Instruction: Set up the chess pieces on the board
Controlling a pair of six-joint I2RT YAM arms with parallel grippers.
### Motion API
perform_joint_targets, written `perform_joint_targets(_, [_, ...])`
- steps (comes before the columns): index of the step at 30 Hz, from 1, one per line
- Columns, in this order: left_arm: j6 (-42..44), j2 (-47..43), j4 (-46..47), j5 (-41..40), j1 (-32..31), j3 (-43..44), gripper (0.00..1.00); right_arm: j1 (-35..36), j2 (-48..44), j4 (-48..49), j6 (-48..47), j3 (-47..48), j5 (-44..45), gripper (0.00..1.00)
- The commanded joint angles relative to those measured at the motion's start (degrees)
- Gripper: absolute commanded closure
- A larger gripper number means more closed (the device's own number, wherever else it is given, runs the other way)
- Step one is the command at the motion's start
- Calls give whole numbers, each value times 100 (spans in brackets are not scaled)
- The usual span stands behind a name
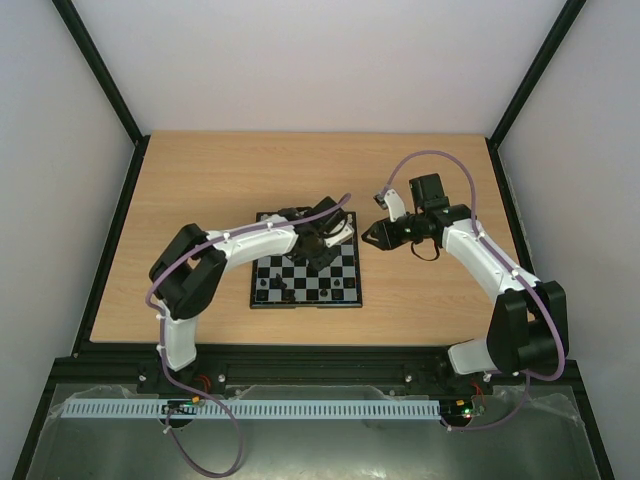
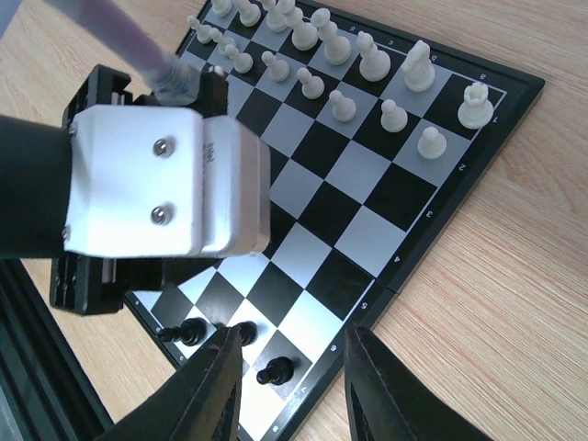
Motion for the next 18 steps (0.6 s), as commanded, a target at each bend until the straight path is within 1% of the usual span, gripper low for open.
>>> perform_joint_targets(1, [229,306,-396,180,110,266,62,-33,-111,-30,-120,-74,-142,67])
perform_joint_targets(7, [223,330,-476,307,137,160,62,-42,-82,-30,-123,-82,-151,67])
perform_joint_targets(18, [109,427,-697,92,137,135,62,-51,7,-74,-129,-65,-193,67])
